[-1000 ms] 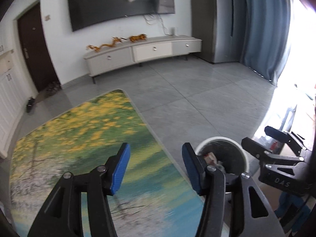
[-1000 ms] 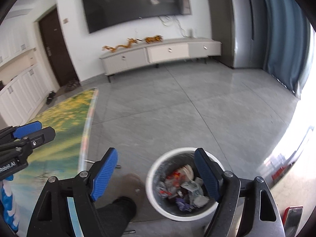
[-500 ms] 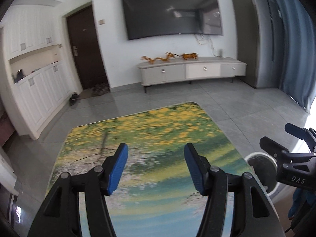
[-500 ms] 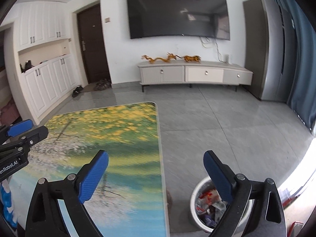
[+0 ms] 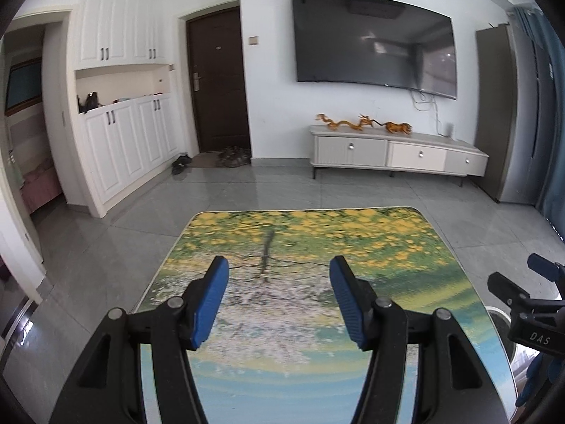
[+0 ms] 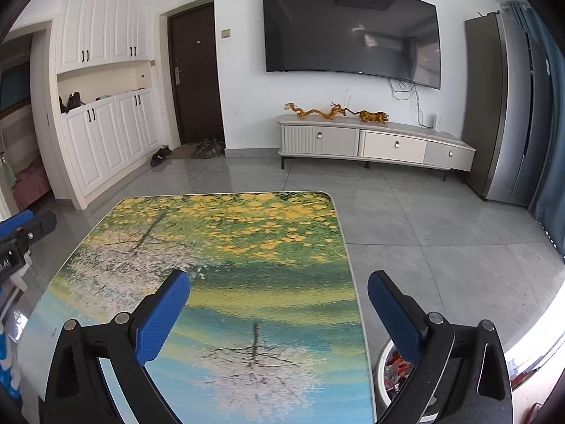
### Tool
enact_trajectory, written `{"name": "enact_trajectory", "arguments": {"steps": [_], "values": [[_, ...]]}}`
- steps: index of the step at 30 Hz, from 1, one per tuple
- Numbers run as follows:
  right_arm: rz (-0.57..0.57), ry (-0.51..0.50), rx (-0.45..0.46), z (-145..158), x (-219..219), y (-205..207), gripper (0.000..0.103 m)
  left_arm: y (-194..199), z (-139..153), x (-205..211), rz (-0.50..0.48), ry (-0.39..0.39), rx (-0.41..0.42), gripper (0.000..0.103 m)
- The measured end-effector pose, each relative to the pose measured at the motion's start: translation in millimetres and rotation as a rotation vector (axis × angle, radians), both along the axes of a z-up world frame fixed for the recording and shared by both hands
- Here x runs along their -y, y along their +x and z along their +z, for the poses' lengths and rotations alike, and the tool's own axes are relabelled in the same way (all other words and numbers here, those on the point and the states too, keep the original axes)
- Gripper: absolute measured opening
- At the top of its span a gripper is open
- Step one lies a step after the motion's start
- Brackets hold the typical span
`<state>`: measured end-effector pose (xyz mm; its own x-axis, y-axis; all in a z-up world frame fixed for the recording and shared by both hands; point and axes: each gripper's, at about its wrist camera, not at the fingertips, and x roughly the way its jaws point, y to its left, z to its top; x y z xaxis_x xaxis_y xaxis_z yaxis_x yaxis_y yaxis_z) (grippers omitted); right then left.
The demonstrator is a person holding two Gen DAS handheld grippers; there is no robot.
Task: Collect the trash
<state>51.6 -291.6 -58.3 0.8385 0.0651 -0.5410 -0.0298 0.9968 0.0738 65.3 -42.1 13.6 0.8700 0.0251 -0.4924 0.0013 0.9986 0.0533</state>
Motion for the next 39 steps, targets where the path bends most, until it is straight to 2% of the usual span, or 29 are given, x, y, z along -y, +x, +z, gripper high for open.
{"name": "enact_trajectory", "arguments": {"steps": [13, 17, 20, 27, 34, 39], "values": [[-0.006, -0.037, 0.02, 7, -17, -6, 0.102, -6, 0, -22, 0.05, -0.008, 0.026, 0.058], [-0.047, -0.053, 0.03, 8, -13, -8, 0.103, -7, 1, -24, 0.085, -0.002, 0.037, 0.059], [-0.093, -0.072, 0.038, 8, -8, -9, 0.103, -9, 2, -27, 0.097, -0.005, 0.053, 0.067], [-0.143, -0.078, 0.034, 4, 3, -9, 0.103, -10, -1, -32, 0.12, -0.001, 0.062, 0.067], [-0.147, -0.077, 0.046, 4, 7, -14, 0.103, -12, -2, -36, 0.122, -0.038, 0.075, 0.067], [-0.143, -0.079, 0.064, 6, 6, -18, 0.103, -16, 0, -32, 0.116, -0.035, 0.088, 0.067]]}}
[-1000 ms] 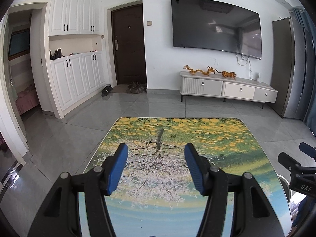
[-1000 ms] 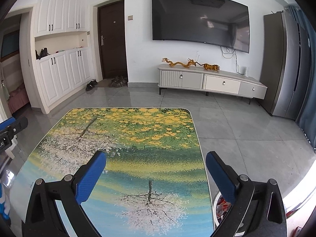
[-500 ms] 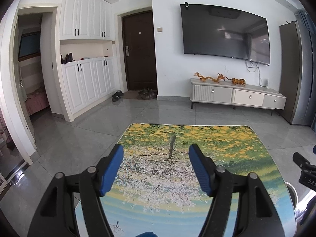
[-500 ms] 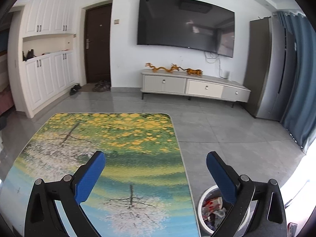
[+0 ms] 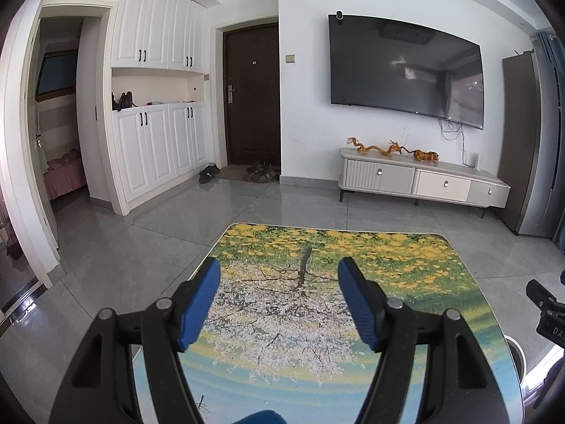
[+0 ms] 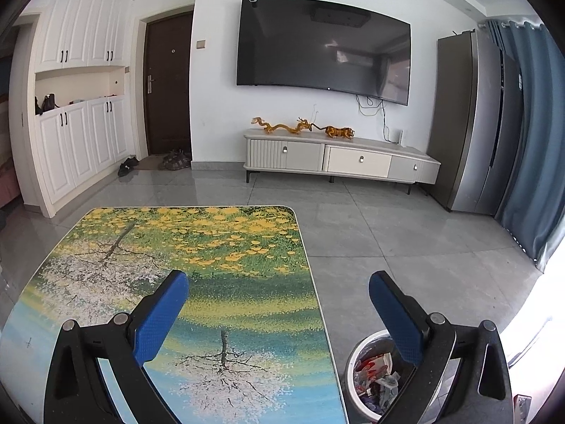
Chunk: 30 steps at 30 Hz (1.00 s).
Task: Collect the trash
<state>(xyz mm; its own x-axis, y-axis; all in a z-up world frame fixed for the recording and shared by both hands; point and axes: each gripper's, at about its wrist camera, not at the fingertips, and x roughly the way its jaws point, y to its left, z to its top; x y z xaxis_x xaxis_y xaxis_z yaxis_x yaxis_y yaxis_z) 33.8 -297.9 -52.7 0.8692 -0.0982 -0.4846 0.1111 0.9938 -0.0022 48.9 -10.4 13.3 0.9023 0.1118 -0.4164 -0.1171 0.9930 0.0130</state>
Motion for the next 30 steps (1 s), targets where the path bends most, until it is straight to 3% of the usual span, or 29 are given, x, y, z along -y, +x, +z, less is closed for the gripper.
{"name": "enact_trajectory", "arguments": {"steps": [30], "values": [[-0.007, 0.013, 0.089, 20, 8, -25, 0.103, -20, 9, 12, -0.028, 0.022, 0.037, 0.068]]}}
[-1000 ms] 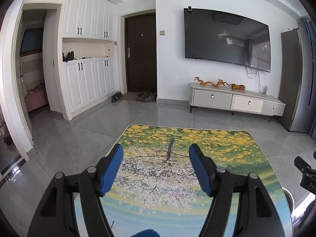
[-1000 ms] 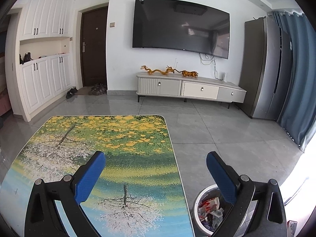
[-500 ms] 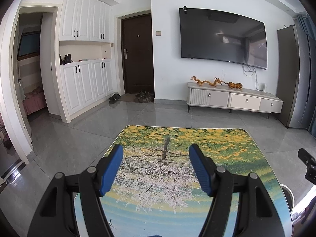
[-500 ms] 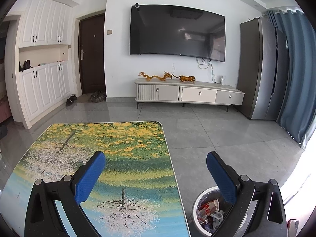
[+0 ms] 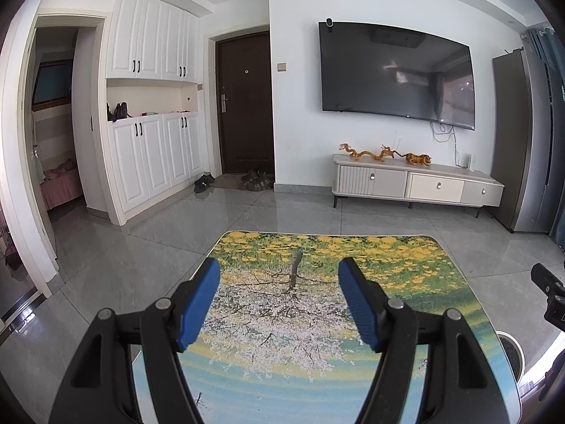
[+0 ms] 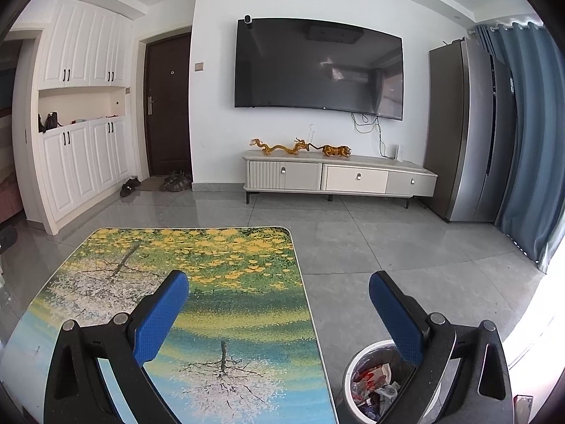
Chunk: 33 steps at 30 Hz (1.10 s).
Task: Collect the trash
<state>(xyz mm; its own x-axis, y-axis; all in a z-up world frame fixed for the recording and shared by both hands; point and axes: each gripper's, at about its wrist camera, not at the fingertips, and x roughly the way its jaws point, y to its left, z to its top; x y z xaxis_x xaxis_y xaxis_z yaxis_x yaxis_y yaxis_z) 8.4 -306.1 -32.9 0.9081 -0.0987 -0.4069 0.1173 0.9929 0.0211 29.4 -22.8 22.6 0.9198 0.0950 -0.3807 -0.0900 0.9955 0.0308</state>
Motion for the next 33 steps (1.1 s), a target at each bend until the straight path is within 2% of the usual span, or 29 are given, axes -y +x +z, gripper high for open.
{"name": "enact_trajectory", "arguments": {"steps": [33], "values": [[-0.011, -0.008, 0.017, 9, 1, -20, 0.103, -20, 6, 7, -0.047, -0.006, 0.002, 0.068]]}}
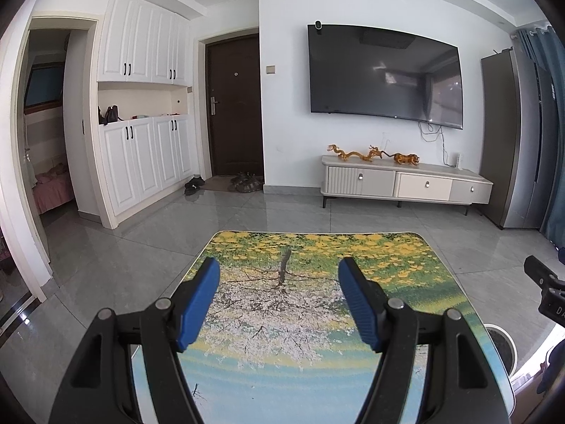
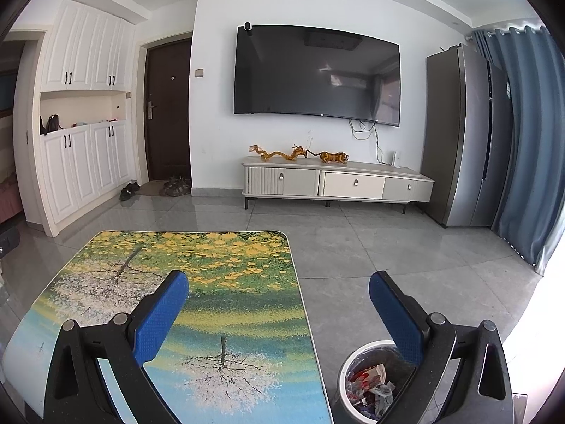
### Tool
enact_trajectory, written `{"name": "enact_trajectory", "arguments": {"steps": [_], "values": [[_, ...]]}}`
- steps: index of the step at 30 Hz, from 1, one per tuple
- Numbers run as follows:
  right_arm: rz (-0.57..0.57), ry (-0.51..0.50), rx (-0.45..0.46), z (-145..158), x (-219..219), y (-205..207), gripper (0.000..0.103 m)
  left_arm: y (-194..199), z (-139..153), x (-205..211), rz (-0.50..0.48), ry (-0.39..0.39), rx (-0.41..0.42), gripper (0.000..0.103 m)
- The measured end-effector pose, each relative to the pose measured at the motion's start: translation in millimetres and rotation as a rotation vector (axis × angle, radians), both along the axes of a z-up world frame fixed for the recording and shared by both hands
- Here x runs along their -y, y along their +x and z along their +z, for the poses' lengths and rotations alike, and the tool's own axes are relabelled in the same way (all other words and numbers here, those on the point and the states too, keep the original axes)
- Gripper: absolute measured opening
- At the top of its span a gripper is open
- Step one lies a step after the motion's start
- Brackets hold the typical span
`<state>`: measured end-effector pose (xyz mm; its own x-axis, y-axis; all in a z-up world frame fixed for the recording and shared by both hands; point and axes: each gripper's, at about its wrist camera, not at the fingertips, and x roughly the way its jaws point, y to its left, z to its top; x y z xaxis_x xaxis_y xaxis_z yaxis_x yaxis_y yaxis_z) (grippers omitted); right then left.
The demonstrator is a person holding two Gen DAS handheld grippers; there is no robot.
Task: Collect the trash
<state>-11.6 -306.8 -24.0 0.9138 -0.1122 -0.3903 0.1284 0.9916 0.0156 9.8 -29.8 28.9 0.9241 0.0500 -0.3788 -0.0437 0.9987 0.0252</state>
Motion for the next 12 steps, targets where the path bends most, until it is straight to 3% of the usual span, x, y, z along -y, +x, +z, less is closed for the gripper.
{"name": "enact_trajectory", "arguments": {"steps": [12], "values": [[-0.005, 0.006, -0.011, -4.1, 4.4, -0.7, 0.103, 0.9, -3.1, 0.1, -0.007, -0.007, -0.02, 0.068]]}}
